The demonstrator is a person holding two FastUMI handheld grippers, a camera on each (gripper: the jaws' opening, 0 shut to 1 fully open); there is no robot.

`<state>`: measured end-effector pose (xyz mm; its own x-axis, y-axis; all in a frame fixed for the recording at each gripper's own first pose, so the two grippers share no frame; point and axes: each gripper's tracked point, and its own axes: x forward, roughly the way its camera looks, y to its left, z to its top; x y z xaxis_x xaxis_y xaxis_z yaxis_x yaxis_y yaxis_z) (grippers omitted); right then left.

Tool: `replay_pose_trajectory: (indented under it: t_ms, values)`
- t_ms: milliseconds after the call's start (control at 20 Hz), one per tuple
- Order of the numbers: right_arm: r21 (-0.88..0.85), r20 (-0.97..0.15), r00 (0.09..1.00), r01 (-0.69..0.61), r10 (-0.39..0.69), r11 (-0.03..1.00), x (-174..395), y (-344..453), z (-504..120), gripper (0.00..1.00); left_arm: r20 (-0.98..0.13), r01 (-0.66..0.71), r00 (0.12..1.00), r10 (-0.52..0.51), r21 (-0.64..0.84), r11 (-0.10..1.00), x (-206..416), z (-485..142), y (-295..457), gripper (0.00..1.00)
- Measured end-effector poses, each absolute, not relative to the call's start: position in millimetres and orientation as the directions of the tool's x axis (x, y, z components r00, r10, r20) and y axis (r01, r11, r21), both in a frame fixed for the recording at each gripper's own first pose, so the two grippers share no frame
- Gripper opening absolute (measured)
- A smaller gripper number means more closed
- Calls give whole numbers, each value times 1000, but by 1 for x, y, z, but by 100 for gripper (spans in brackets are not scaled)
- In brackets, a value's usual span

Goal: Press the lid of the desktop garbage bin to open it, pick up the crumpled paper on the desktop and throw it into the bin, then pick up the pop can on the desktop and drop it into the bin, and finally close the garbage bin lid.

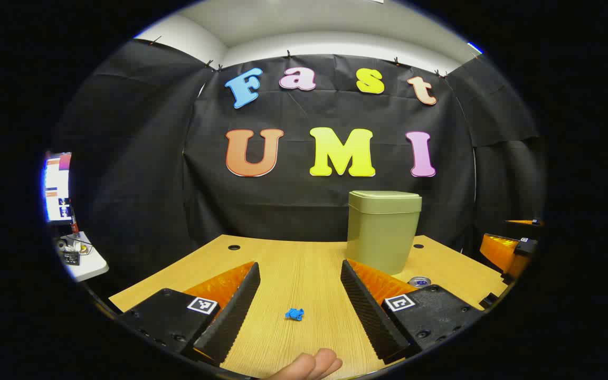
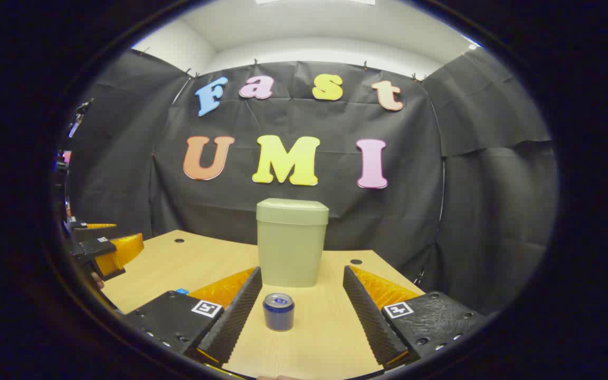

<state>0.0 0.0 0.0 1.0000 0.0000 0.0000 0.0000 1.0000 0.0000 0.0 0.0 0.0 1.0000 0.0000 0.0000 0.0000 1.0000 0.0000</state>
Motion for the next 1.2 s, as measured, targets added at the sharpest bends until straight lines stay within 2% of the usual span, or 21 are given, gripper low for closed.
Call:
replay_pose_trajectory:
  t_ms: [50, 150, 400, 500, 600, 750, 850, 1150, 1200]
  values:
    - [-3, -1, 1000, -11, 11, 1000, 1, 5, -3, 95, -7, 10, 1000, -10, 2, 1000, 1, -2, -3, 94]
    - [-4, -16, 999, -31, 31, 1000, 3, 12, -10, 95, -3, 15, 1000, -15, 4, 1000, 1, -3, -3, 99]
    - [-7, -21, 999, -26, 26, 1000, 2, 15, -13, 98, -5, 31, 1000, -31, 19, 999, 4, -7, -7, 99]
    - [-6, -11, 1000, -28, 28, 1000, 1, 15, -12, 95, -12, 38, 999, -37, 21, 999, 4, -10, -10, 99]
    - [-14, -4, 1000, -21, 21, 1000, 1, 12, -12, 98, -19, 40, 999, -40, 27, 999, 5, -12, -11, 99]
    - [-23, -10, 1000, -23, 22, 999, 3, 10, -16, 95, -23, 58, 998, -57, 35, 998, 10, -17, -17, 99]
    - [-23, -12, 1000, -20, 19, 1000, 5, 7, -18, 97, -28, 57, 998, -56, 44, 997, 13, -20, -18, 99]
    - [6, -43, 998, -35, 35, 999, 13, 9, -23, 95, -42, 47, 998, -45, 48, 998, 15, -25, -17, 99]
    - [0, -37, 999, -36, 36, 999, 16, 10, -18, 98, -41, 43, 998, -41, 48, 998, 15, -25, -17, 99]
